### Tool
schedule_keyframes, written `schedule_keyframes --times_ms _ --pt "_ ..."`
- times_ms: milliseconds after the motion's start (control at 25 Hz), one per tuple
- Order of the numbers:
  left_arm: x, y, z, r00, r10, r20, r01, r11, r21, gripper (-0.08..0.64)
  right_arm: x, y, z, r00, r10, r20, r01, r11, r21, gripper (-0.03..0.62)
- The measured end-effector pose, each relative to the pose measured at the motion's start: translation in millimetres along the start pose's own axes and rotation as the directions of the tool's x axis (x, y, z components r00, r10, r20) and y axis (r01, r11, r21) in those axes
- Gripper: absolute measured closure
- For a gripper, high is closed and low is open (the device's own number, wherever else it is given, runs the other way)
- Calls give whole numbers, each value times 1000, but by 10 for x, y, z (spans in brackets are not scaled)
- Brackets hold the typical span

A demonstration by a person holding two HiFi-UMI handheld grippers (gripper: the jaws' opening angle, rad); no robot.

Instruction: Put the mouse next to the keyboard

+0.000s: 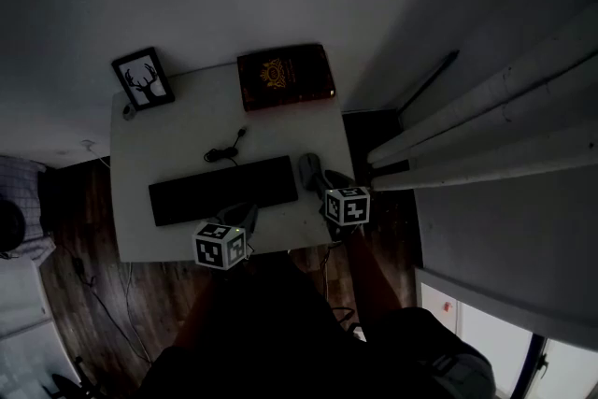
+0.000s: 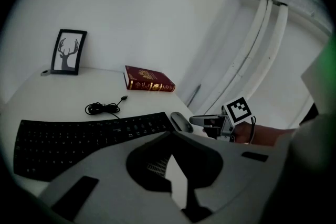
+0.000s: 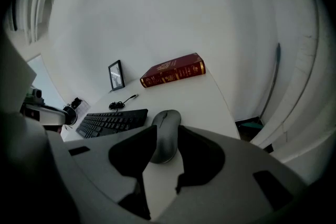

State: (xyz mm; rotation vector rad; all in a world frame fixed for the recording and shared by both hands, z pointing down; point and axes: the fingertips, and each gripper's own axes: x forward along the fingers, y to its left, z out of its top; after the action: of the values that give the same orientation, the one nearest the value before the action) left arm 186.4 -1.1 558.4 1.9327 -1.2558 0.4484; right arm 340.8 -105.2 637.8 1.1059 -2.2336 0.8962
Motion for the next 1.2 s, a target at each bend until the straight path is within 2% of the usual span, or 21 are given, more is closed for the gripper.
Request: schedule_keyframes --times_ms 120,200,280,360,440,600,760,920,1040,1160,1200 --pt "-117 -96 -96 1000 -4 20 4 1000 9 558 -168 112 36 999 -41 36 44 996 -79 456" --pt "-200 -120 -168 999 -2 34 2 1000 -2 558 -273 321 33 997 -33 68 42 990 -132 461" --pt "-299 -183 -230 998 1 61 0 1000 -18 558 -415 570 -22 996 0 91 17 983 -184 486" --pt "-399 -306 -256 994 1 109 2 1000 -20 558 -579 776 -111 994 37 102 -12 971 -237 537" --pt "-483 -449 -306 987 -3 162 6 1000 -23 558 -783 988 -208 991 84 104 -48 951 -305 566" --pt "-613 -728 -621 974 0 227 7 1000 -30 558 -1314 1348 -524 981 160 105 -101 900 -423 572" --pt "-656 -1004 -967 965 -2 263 11 999 -30 558 -1797 1328 -1045 989 133 67 -85 872 -481 572" --pt "-701 -1487 -963 928 -35 371 27 999 26 558 -2252 1091 -1228 995 88 40 -52 834 -549 572" --pt "-765 -1760 -923 910 -49 412 17 997 80 558 -2487 1029 -1114 992 91 87 -23 812 -583 572" --pt "-766 -1938 -881 910 -59 410 7 992 127 558 -2573 1064 -892 980 119 160 -2 809 -588 572" --pt "-756 -1968 -866 909 -53 413 -3 991 135 558 -2564 1116 -826 975 141 174 -7 797 -604 572"
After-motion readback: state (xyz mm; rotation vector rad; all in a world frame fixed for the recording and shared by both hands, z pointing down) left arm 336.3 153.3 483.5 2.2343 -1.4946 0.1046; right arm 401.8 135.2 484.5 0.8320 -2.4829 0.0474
